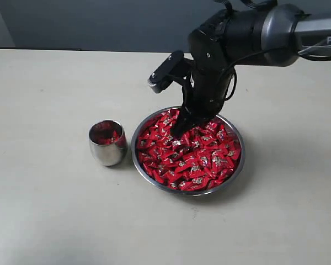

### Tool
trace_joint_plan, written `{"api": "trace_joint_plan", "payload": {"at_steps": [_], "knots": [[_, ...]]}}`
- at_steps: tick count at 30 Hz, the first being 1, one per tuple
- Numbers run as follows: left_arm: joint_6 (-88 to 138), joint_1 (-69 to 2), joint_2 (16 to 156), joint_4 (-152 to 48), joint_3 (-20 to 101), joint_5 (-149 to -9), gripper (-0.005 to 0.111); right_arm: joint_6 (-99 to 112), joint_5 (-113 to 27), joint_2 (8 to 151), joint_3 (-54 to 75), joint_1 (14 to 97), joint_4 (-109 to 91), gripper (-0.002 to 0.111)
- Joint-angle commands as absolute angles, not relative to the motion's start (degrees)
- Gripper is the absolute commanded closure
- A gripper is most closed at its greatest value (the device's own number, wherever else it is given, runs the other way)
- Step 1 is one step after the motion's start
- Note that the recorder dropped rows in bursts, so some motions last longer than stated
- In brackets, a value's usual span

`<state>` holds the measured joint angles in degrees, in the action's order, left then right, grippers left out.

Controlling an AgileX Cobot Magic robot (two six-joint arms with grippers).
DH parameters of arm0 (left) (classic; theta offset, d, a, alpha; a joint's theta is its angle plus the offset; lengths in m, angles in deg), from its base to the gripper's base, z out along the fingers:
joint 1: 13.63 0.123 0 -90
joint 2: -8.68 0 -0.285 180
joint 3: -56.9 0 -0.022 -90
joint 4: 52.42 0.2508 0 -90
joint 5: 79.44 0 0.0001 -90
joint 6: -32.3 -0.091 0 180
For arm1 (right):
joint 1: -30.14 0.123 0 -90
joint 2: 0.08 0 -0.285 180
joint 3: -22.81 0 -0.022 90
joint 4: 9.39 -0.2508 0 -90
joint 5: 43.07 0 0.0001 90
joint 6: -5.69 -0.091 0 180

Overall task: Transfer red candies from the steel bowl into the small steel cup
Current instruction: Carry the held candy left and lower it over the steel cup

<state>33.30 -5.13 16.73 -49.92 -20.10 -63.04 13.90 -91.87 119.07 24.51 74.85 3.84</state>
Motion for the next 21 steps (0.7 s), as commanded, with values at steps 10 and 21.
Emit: {"api": "trace_joint_plan", "payload": {"at_steps": [10,21], "knots": [[33.4,-5.2,16.5,-49.9,-20.3,-63.1,0.106,29.2,-90.9,125.2,47.9,76.4,-28.6,0.109],[33.4,-5.2,16.5,-49.9,-20.3,-63.1,0.106,29.6,-113.0,140.5,74.1,79.9,-23.5,0.109]]}}
